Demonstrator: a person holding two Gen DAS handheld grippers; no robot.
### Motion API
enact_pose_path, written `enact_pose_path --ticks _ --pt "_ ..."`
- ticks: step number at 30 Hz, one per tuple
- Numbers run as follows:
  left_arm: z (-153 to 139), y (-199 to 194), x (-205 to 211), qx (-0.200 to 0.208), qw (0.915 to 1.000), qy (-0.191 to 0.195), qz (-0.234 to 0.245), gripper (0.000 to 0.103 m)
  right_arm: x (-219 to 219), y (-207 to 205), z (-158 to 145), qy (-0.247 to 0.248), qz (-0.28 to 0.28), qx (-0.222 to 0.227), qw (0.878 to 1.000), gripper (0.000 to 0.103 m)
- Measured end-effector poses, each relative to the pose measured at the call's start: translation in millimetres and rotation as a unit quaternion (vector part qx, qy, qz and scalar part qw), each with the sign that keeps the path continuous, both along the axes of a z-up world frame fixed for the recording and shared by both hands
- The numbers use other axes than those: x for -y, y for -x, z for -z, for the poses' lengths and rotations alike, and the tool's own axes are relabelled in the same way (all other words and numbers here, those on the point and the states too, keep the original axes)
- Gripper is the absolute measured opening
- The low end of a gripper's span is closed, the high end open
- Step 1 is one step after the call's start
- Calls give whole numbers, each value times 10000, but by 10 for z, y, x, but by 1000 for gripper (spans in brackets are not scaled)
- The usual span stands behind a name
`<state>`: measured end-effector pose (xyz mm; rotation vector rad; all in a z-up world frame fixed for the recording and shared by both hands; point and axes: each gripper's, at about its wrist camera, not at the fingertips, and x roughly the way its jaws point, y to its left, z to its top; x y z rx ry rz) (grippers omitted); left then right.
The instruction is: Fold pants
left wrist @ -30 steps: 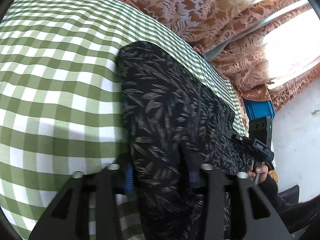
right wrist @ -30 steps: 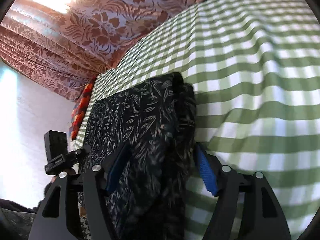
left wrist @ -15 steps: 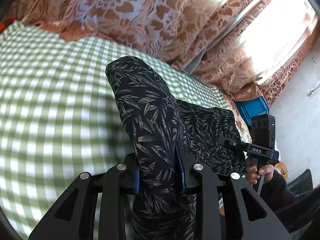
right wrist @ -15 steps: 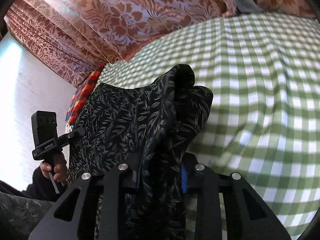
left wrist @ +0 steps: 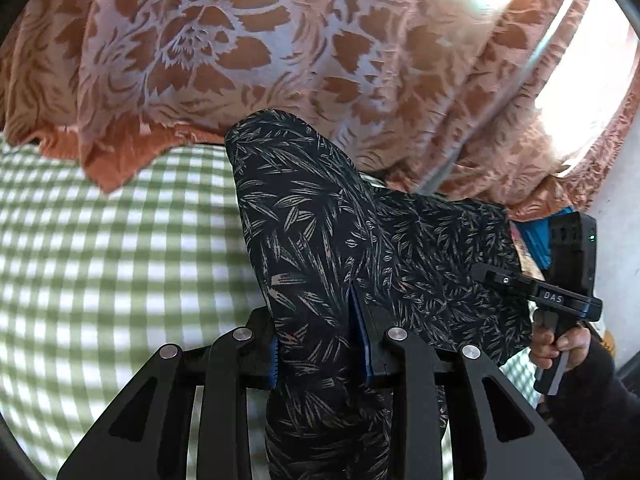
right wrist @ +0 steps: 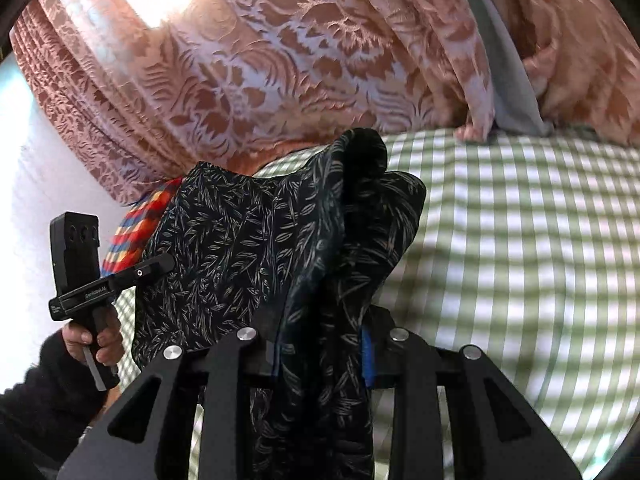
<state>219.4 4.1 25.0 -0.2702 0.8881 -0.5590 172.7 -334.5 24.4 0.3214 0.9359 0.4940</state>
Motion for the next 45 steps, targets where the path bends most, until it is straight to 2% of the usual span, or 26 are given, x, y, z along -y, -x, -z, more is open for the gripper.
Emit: enact_pose_path --ticks 6,9,11,14,16,18,23,27,29,30,31,32,35,38,45 --pt "193 -470 18 -216 9996 -165 -123 30 14 -564 165 30 160 -82 9998 27" --pt "462 -664 1 -537 9978 -319 -231 34 25 -754 309 93 214 -188 9996 27" --pt "688 -708 -44 -771 9961 -238 -350 37 67 -880 521 150 288 -403 9987 28" --pt "703 -624 -61 -607 9971 -179 -416 38 159 -965 880 38 394 -712 9967 35" --pt "662 -594 -79 -622 9968 -201 -467 38 230 -948 927 -192 460 -729 9961 37" --pt "602 -546 -120 -618 9963 -199 -568 38 265 -938 902 -209 486 -780 9955 43" --pt "458 -263 -258 -461 9964 -159 -691 38 356 -750 690 -382 551 -768 9948 58" --pt "407 37 -373 -422 9960 145 -771 38 377 -462 547 -496 553 -733 9945 60" --pt "447 114 -334 -436 9962 -24 -749 38 364 -332 545 -469 552 -746 9946 60" --pt "493 139 -290 -468 9959 -192 -749 38 332 -259 546 -336 568 -727 9952 56" --pt "535 161 -247 -479 9954 -299 -771 38 294 -218 555 -136 618 -707 9955 41" --pt "551 167 -203 -450 9952 -363 -789 38 244 -180 582 178 694 -708 9949 37" --pt "569 205 -106 -278 9937 -665 -855 38 154 -122 684 656 801 -559 9931 37" --pt "564 212 -139 -347 9927 -591 -988 38 165 -118 748 562 924 -526 9927 38" --pt "425 408 -54 -122 9877 -893 -1277 38 196 -71 718 490 1166 -620 9900 45"
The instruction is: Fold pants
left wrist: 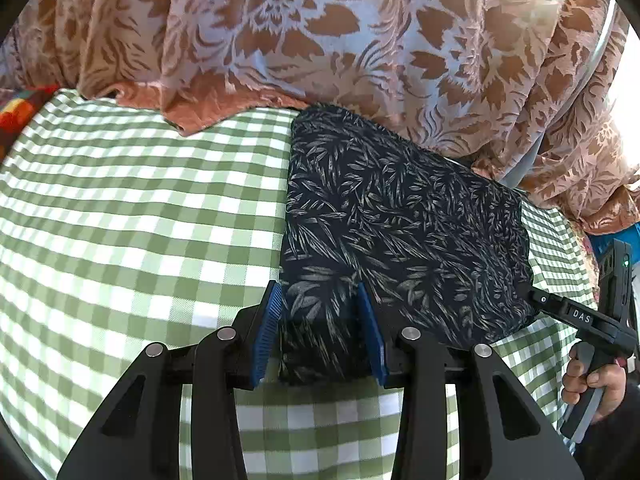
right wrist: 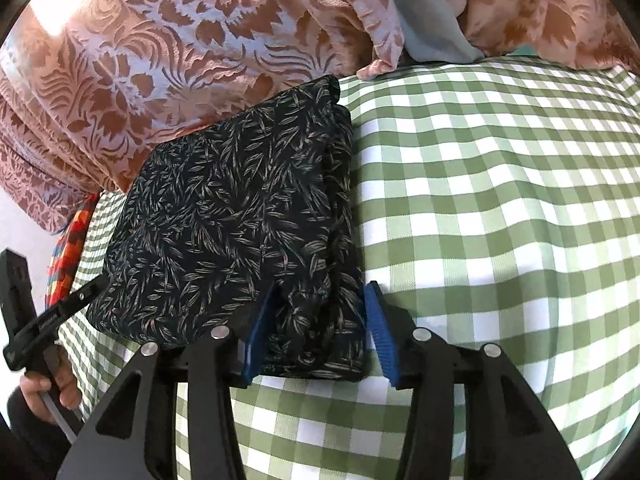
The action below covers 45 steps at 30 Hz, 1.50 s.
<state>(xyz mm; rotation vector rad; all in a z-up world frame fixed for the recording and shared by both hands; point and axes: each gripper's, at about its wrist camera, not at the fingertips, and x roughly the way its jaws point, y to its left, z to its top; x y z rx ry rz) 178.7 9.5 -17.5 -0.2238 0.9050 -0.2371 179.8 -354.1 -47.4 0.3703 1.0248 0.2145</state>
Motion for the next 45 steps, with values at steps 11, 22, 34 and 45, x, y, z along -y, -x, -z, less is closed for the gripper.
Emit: enact_pose_path --ticks 11,22,34,45 --pt "-269 386 23 474 9983 -246 -214 48 -78 137 -220 683 274 99 9972 68" --pt "-462 675 42 794 9954 -411 -337 59 -187 409 -550 1108 576 570 9905 76" --pt "-485 1118 191 1030 9912 -696 -452 87 -769 924 -851 1325 411 1259 9823 94" --pt "-363 1404 197 900 9883 -942 -790 99 -1170 1326 -750 1655 156 1478 9749 99"
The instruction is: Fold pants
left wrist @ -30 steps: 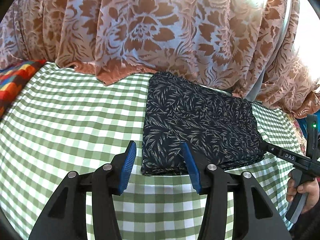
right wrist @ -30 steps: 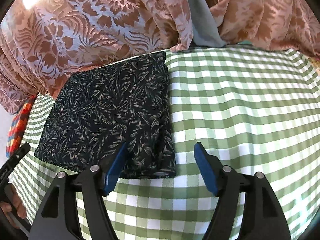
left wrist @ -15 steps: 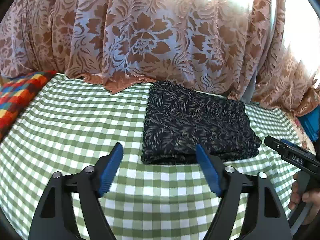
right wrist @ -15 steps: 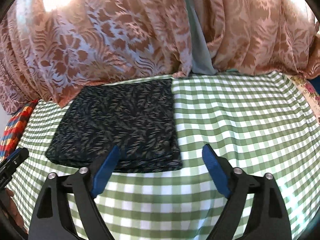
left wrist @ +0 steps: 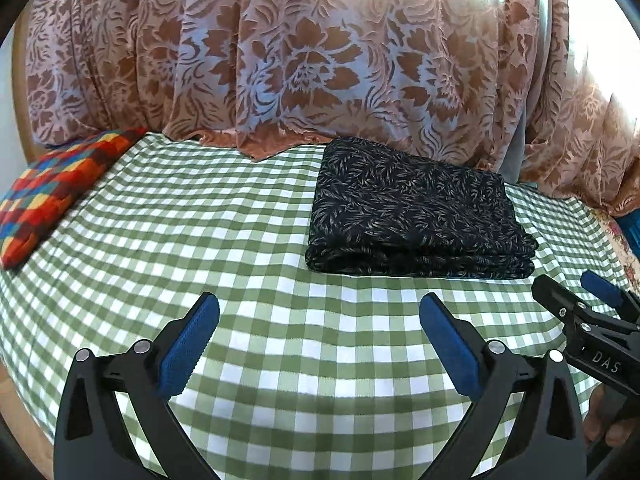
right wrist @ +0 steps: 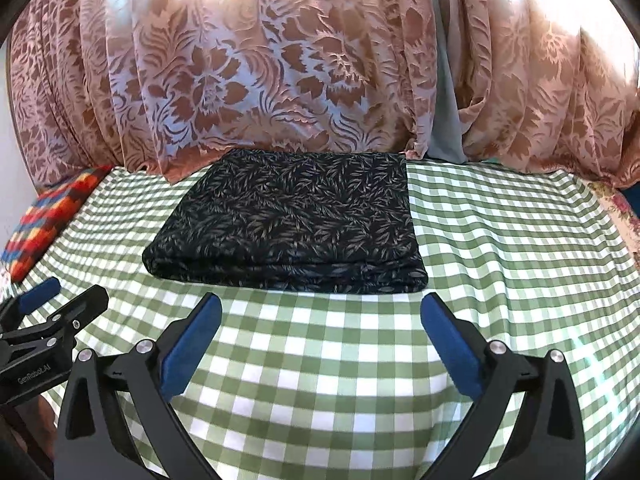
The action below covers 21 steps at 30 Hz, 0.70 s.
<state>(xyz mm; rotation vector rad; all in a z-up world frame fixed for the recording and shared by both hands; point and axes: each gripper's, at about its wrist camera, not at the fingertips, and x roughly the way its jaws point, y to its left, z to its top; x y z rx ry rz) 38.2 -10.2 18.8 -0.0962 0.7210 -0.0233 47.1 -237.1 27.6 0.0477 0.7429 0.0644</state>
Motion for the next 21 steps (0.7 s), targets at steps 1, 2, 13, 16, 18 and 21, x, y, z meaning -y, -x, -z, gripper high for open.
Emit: enact_pose_path --ticks 1,2,13,16,18,21 --pt "-14 24 -19 59 10000 58 -7 99 5 22 0 3 21 9 10000 100" --pt "-23 36 -29 97 9999 90 -9 99 16 42 0 7 60 11 10000 100" --pt "-85 99 -23 207 9994 -174 -208 99 37 142 6 106 142 59 9998 101" --pt "-79 109 -20 220 9993 -201 -215 99 39 142 4 101 140 71 9998 101" --pt "-79 109 -26 249 9992 -208 -212 99 48 143 -5 97 159 89 9998 101" --pt "-87 112 -37 276 9992 -188 -228 99 70 141 -25 85 199 120 9997 101"
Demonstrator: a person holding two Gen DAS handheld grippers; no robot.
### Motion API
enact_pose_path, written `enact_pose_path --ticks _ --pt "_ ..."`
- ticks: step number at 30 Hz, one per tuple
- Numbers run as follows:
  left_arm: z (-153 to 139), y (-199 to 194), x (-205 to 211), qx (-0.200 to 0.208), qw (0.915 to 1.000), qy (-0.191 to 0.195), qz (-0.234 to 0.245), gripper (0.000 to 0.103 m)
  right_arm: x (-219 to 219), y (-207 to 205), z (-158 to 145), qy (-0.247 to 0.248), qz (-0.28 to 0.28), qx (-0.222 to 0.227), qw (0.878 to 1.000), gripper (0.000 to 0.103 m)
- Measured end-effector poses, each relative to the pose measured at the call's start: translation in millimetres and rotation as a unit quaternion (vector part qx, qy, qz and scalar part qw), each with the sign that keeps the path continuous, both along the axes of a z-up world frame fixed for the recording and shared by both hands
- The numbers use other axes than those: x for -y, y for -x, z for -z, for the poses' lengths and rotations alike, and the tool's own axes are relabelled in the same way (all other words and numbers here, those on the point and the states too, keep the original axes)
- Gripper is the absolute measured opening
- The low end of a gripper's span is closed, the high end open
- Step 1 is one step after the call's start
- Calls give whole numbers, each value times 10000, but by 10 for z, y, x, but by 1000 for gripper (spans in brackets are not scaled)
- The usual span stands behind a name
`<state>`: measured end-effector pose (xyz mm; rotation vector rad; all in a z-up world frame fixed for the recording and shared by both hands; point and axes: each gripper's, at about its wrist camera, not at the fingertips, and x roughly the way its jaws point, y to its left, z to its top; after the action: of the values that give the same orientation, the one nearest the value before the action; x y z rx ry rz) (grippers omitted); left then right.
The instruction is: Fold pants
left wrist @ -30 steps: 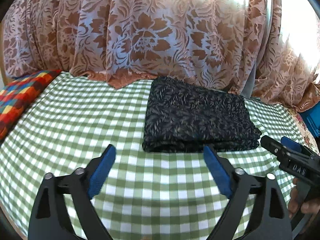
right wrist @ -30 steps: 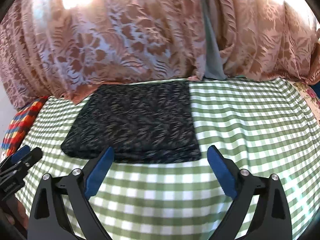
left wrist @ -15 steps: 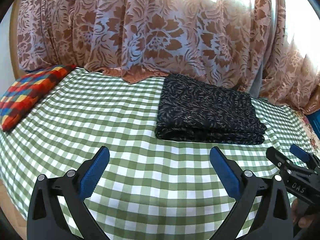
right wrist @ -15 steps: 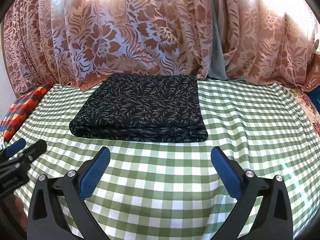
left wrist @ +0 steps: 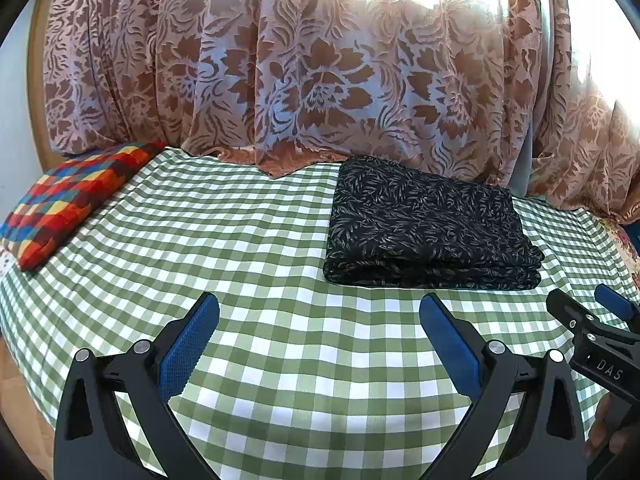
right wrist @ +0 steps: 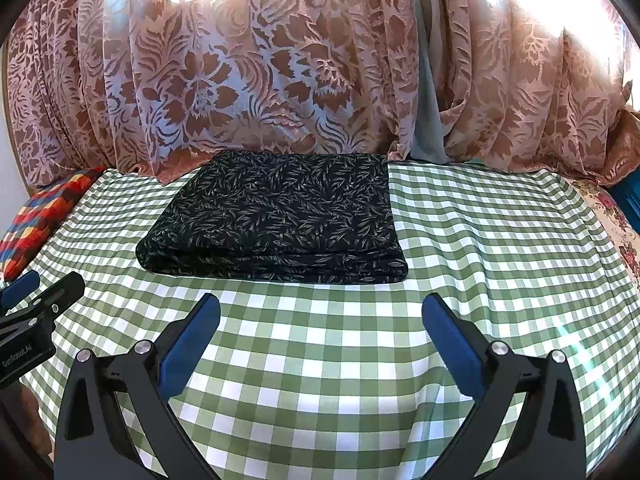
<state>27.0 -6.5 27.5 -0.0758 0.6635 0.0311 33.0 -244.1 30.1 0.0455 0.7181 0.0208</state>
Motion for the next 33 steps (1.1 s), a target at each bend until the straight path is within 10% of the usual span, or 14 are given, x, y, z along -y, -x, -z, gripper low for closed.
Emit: enact_pose_path --ticks 33 --pt "-58 32 51 79 9999 -101 47 99 -31 -12 19 0 -18 -20 10000 101"
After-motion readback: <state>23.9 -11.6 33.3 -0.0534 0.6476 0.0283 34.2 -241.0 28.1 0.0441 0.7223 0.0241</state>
